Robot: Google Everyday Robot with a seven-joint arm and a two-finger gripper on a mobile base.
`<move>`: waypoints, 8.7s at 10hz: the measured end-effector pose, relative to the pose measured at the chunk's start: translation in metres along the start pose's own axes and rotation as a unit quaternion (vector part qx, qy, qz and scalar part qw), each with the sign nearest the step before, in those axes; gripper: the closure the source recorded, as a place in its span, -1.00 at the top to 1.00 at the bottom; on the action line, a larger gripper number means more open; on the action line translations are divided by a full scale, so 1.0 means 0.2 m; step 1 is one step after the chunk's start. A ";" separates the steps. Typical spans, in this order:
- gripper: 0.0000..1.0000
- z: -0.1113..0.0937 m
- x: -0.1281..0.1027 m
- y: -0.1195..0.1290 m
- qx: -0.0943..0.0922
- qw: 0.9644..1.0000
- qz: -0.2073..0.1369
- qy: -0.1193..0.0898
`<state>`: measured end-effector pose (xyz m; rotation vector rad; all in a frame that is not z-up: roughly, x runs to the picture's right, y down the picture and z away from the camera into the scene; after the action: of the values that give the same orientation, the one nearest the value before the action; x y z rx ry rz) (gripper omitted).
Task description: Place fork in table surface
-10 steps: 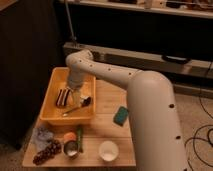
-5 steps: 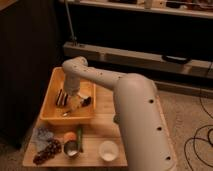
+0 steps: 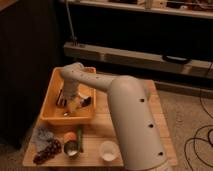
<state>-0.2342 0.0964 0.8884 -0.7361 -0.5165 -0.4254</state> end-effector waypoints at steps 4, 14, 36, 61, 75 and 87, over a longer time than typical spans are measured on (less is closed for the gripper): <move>0.60 0.03 0.02 0.01 -0.005 1.000 0.001 -0.001; 0.60 0.03 0.02 0.01 -0.005 1.000 0.000 0.001; 0.60 -0.19 0.24 0.14 0.016 0.997 0.014 0.071; -1.00 -0.03 0.25 0.11 -0.005 0.997 0.002 0.079; -1.00 -1.29 0.43 0.18 0.158 0.980 0.069 0.098; -1.00 -1.08 1.08 0.91 0.132 0.948 0.250 0.145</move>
<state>0.0970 0.0226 0.7831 -0.5090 -0.0941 0.0155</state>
